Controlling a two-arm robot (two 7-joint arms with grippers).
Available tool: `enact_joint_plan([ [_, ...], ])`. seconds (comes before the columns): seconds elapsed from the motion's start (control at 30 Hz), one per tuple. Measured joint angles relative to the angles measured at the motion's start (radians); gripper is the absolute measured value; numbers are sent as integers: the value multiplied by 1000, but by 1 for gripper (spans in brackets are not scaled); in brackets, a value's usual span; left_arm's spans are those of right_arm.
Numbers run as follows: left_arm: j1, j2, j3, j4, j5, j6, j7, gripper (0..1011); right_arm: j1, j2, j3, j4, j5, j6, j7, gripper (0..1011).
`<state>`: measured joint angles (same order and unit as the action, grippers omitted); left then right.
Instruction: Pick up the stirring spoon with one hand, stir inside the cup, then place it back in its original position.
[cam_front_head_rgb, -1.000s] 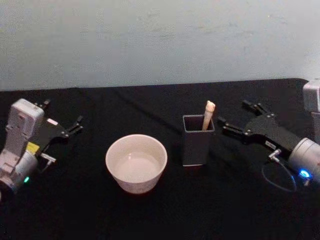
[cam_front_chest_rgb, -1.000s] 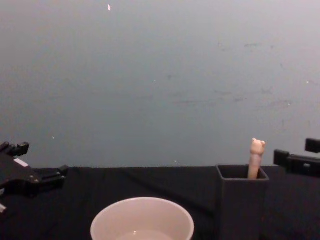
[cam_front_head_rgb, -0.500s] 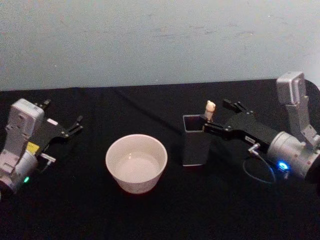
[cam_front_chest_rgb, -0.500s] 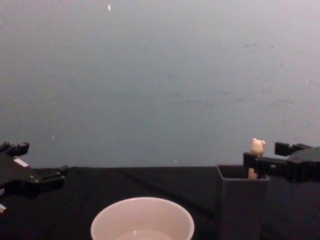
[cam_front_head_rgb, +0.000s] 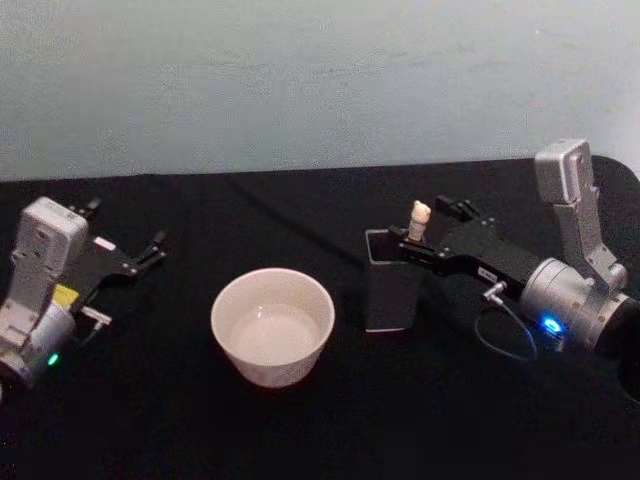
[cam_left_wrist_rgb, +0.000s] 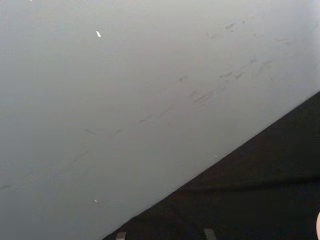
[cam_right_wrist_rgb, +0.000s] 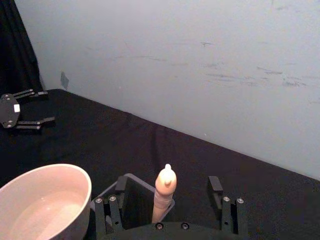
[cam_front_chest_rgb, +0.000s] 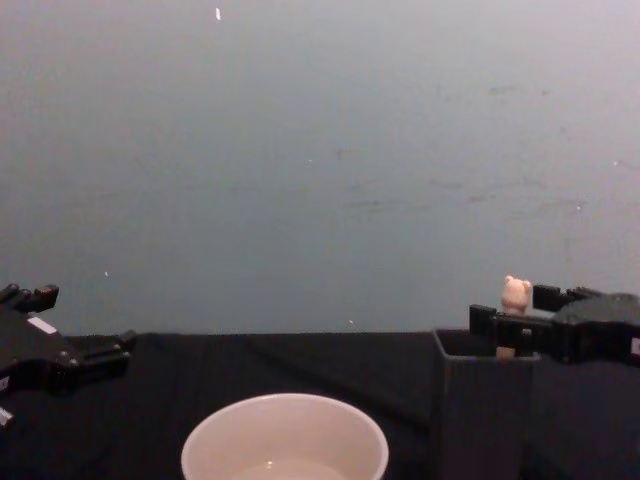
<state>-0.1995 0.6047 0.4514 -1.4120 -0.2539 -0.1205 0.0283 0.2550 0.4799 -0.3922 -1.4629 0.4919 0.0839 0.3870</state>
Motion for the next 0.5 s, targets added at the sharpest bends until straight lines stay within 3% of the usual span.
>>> enact_joint_plan([
  [0.3, 0, 0, 0, 0, 0, 0, 0, 1001, 0, 2, 0, -2, 2, 0, 1, 993],
  [0.5, 0, 0, 0, 0, 0, 0, 0, 1001, -1, 3, 0, -2, 3, 0, 1, 860],
])
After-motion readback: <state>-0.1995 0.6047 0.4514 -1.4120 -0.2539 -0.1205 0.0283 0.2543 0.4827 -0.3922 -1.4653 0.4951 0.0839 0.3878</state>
